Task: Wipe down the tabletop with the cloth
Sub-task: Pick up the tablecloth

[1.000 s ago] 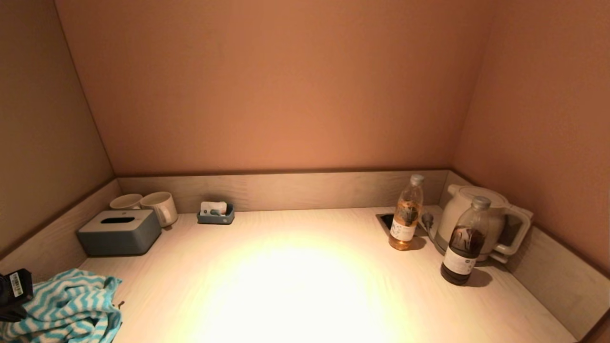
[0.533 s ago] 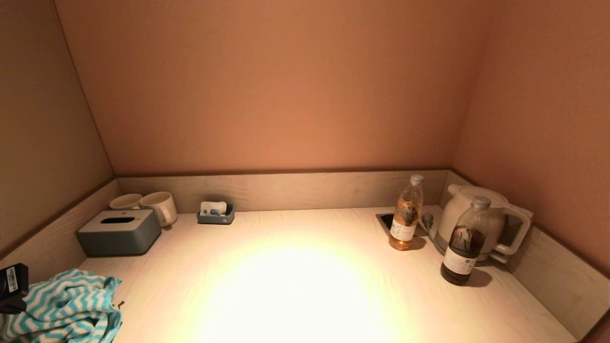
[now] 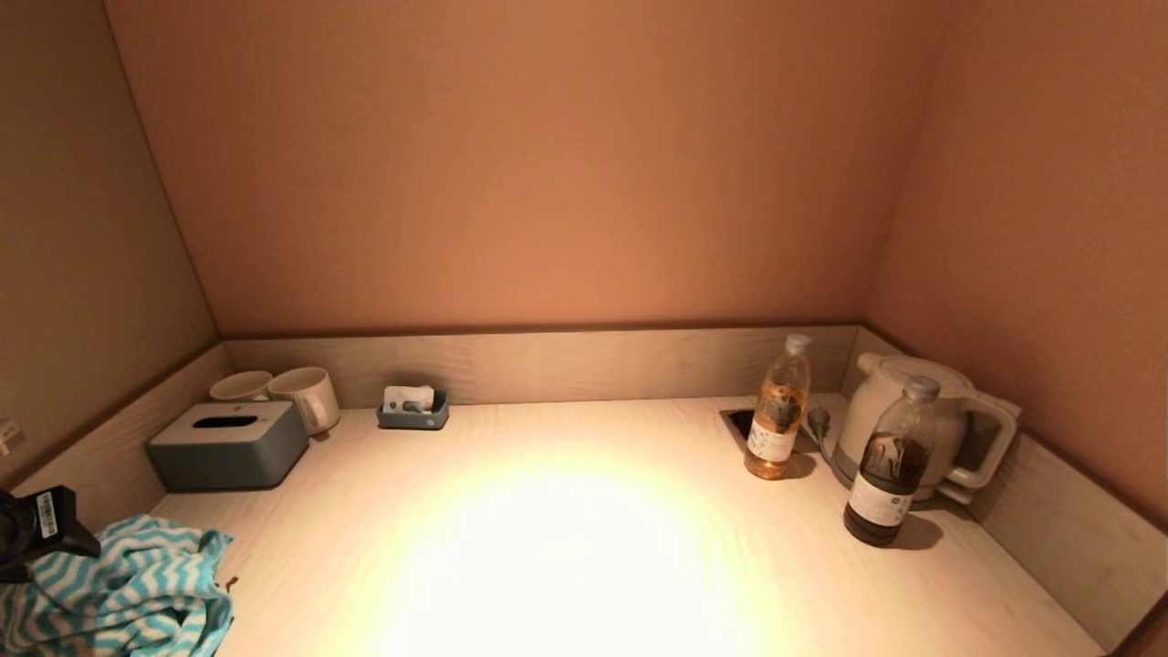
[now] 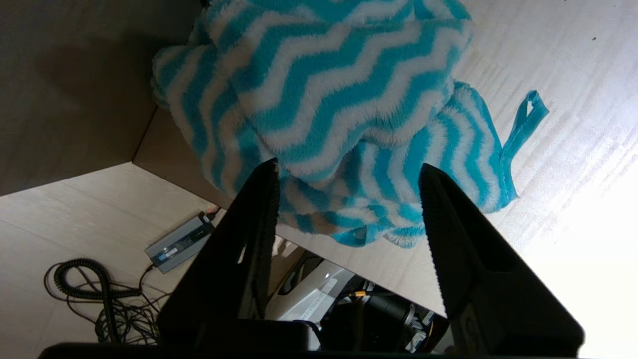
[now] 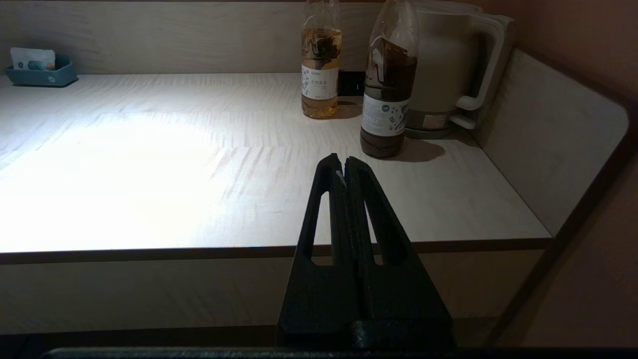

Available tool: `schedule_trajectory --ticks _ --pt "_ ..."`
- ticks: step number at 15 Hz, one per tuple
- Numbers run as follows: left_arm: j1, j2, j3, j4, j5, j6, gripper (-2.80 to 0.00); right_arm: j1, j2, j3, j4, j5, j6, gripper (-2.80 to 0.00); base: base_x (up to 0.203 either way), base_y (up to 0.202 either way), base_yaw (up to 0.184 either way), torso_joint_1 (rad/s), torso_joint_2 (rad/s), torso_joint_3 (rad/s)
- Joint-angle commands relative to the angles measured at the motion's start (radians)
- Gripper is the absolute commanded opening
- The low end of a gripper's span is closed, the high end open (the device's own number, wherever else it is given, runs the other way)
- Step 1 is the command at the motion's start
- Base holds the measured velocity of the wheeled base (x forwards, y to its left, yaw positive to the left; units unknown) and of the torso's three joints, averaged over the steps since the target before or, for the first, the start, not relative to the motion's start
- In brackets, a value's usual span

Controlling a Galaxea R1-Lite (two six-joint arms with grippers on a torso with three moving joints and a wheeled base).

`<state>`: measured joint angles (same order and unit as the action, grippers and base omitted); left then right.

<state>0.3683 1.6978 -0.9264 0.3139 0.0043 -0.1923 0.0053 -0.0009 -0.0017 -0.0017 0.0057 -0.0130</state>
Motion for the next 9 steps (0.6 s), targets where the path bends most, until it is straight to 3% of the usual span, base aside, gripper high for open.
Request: schedule_trajectory --ticks 1,9 --pt "0.001 0.033 0.003 -0.007 0.0 -0.003 0.0 0.001 0.001 0.002 0.0 0.0 -0.001 -2.8 0.0 0.0 0.0 0.0 0.0 0.0" --pt "0.0 0.1 0.009 -0.009 -0.003 -0.015 0.0 0.001 0.001 0.0 0.0 0.0 -0.001 -2.8 0.0 0.0 0.0 0.0 0.0 0.0"
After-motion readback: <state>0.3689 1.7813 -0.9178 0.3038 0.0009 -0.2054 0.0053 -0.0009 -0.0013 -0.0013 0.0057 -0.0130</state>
